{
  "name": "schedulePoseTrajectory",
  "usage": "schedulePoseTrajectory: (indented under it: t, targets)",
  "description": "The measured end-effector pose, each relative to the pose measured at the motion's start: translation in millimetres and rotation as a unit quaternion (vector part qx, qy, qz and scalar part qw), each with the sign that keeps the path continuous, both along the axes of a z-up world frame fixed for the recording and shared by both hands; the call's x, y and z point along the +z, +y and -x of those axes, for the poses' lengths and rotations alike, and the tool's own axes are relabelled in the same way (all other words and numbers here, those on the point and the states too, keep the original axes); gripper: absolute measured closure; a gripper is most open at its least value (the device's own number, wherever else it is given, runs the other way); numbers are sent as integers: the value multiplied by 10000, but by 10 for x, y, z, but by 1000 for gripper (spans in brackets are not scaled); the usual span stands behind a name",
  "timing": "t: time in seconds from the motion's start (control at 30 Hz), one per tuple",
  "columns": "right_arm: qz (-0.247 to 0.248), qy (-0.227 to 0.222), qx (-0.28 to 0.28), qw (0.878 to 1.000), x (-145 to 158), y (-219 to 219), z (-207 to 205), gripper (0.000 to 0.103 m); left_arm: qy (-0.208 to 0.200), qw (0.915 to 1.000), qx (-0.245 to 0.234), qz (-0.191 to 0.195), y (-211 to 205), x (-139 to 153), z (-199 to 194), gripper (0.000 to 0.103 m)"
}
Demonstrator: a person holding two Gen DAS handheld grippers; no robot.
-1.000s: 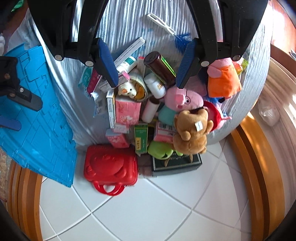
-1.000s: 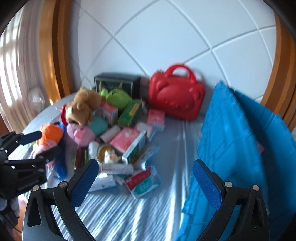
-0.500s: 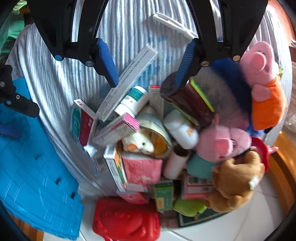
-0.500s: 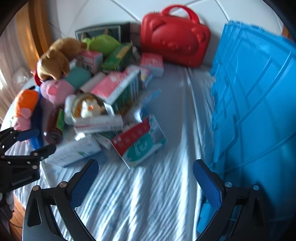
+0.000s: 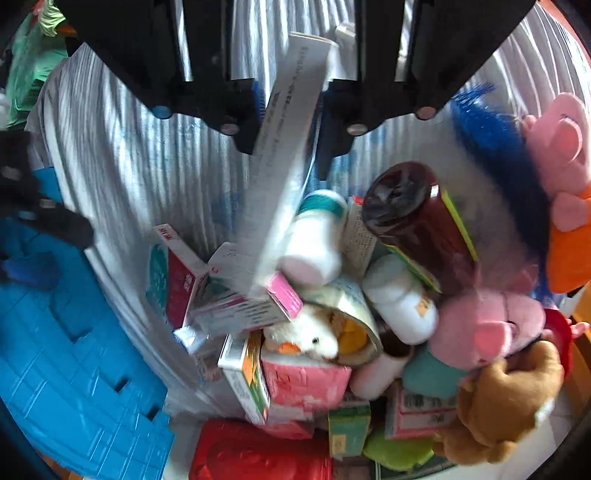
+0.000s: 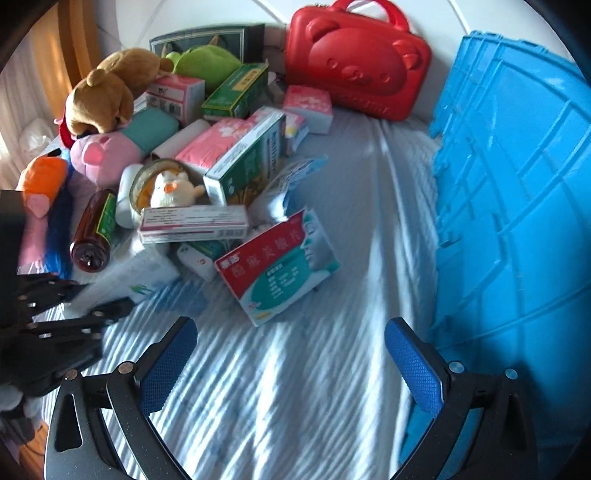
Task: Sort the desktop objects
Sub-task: 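Grasp the long white medicine box with the left tool while the right tool grasps the red-teal medicine box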
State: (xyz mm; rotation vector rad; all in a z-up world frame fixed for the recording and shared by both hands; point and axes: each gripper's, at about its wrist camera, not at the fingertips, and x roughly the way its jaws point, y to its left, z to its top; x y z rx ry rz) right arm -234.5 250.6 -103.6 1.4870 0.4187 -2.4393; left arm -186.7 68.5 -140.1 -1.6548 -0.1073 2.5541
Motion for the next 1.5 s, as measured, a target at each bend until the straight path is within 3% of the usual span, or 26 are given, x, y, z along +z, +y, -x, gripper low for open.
schedulePoseTrajectory:
  t: [0.07,0.13,0.3,0.5,0.7,0.77,0.83,0.87,0.9,0.93,1.07,1.1,1.13,1.17,1.2,1.5]
  targets:
    - [25,-84,-11,10000,-91,-41,31,6,190,9996,187,1,-105,163,-104,87]
    - [172,-221,-82,9996,-176,-70,99,18,348,9988,331,44,-218,284,-155,87]
    - [448,-489,-626,9958,-366,-31,383,17,330,9970,660,248,-433,216,-61,87]
    - [831,-740,-1235,9861,-543,81,742,0,290,9968,727,185,-463,63,101,87]
    - [1044,-1090,-1466,9776,-778,87,942,0,324,9968,725,132,-451,87,301,87]
    - [999,-1181,-1395,9781,-815,76,912,17,321,9969,705,126,-446,88,336,86]
    - [919,-1043,-1314,9815,-730,88,838,48,320,9970,697,81,-448,93,314,87]
    - [792,-959,-1270,9841,-671,97,801,59,320,9970,701,63,-441,95,303,87]
    - [735,-907,-1207,9858,-618,117,765,79,332,9969,710,34,-437,104,280,87]
    - [736,-938,-1156,9861,-599,132,742,89,352,9968,712,12,-431,115,259,87]
    - [1068,-1194,-1094,9810,-622,212,692,86,356,9967,723,-20,-392,139,203,87]
    - [1155,-1237,-1195,9783,-634,240,701,70,335,9967,734,7,-387,129,202,87]
    - [1203,-1283,-1304,9757,-649,258,716,34,310,9967,747,30,-380,116,210,87]
    - [1258,-1291,-1391,9737,-657,258,736,18,283,9967,762,50,-384,101,217,87]
    - [1289,-1230,-1383,9742,-647,238,741,12,270,9966,770,71,-383,90,224,87]
    - [919,-1134,-1398,9794,-823,-131,909,9,328,9965,753,163,-384,72,339,87]
